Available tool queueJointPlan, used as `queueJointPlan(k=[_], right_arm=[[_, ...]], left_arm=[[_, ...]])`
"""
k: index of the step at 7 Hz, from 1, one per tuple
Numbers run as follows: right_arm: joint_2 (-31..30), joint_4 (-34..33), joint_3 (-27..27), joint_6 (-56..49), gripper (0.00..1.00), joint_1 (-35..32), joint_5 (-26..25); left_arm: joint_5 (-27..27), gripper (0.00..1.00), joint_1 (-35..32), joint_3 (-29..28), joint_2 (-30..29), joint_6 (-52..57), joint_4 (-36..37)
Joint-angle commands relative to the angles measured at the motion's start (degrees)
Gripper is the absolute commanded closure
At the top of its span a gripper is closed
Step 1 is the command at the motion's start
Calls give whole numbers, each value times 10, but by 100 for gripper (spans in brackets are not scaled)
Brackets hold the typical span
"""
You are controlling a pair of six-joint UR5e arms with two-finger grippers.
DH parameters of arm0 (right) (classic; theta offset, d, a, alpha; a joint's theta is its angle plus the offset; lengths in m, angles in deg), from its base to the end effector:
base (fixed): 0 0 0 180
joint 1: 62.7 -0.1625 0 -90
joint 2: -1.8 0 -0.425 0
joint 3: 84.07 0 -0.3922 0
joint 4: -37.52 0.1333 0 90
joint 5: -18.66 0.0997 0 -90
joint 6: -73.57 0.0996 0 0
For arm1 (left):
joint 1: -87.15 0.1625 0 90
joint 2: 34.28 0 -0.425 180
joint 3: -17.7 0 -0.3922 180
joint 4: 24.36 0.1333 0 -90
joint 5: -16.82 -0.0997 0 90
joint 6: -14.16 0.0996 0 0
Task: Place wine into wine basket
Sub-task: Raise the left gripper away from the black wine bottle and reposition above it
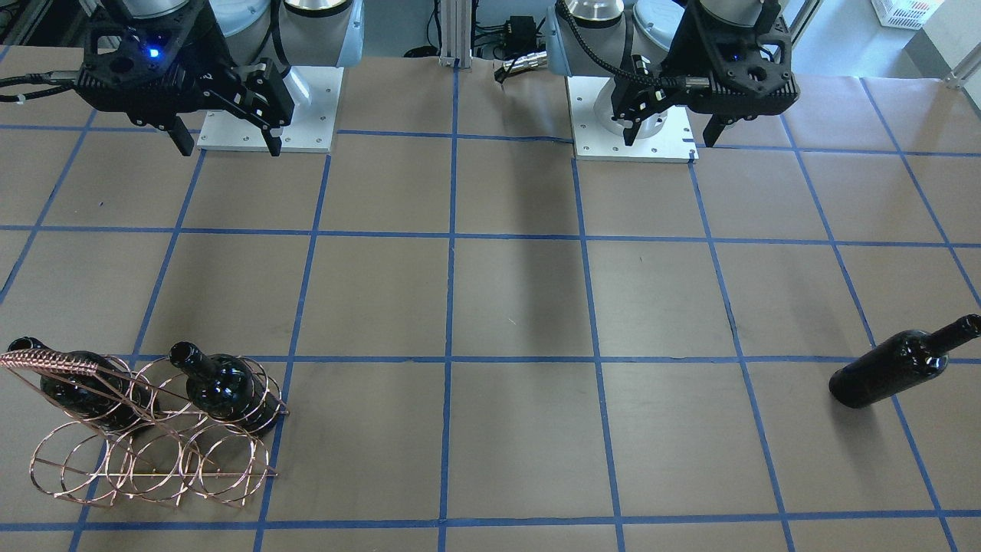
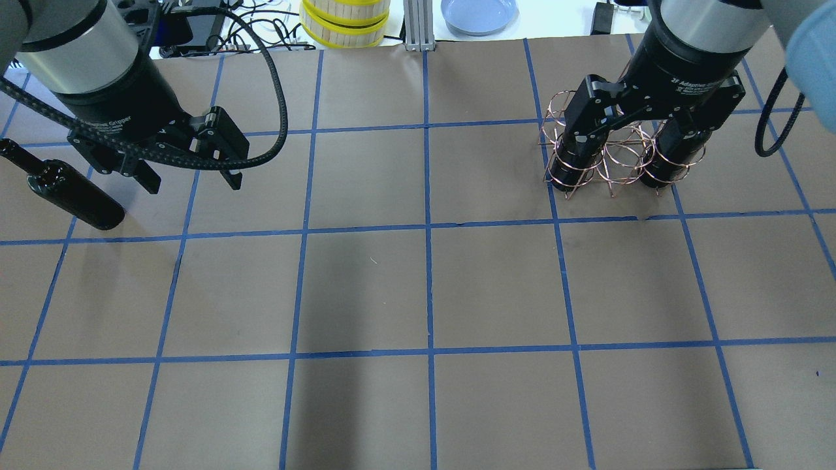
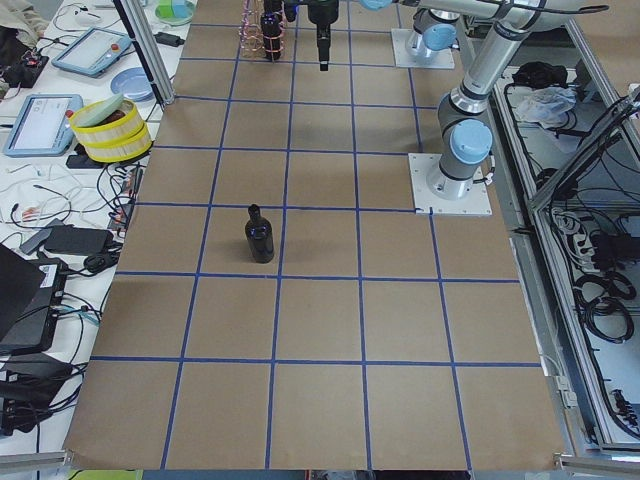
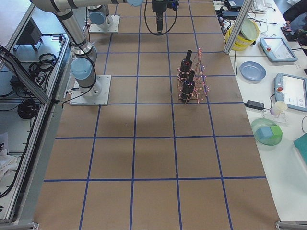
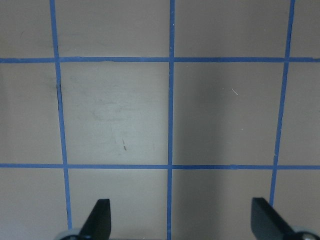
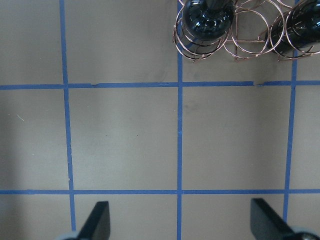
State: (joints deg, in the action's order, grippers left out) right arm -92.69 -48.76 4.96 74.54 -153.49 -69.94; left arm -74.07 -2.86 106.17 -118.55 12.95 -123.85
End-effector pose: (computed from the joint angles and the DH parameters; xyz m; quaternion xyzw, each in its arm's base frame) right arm 0.1421 -0.4579 0.5270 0.0014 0.9998 -0.0150 0.0124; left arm -0.1318 -0.4423 0.5315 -0.0103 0.9997 0.0194 0.0080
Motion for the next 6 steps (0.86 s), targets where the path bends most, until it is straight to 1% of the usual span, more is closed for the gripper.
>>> queueJointPlan(k=[1,2,3,4,5,6], right_arm=[[0,0,0,0,0,0,0],[1,-1,0,0,0,0,-1],[1,-1,0,0,0,0,-1],[1,-1,0,0,0,0,-1],[2,-1,0,0,0,0,-1],[1,-1,0,0,0,0,-1]], left_arm=[[-63,0,7,-11,6,53,-4],[-76,0,25,-21,12,79,-19],[-61,0,82,-35,10,123,-19],[-22,0,168,-42,8,198,-19],[-24,0,239,-42,2,239,-19],[-25,0,313,-43,-12,307,-12]])
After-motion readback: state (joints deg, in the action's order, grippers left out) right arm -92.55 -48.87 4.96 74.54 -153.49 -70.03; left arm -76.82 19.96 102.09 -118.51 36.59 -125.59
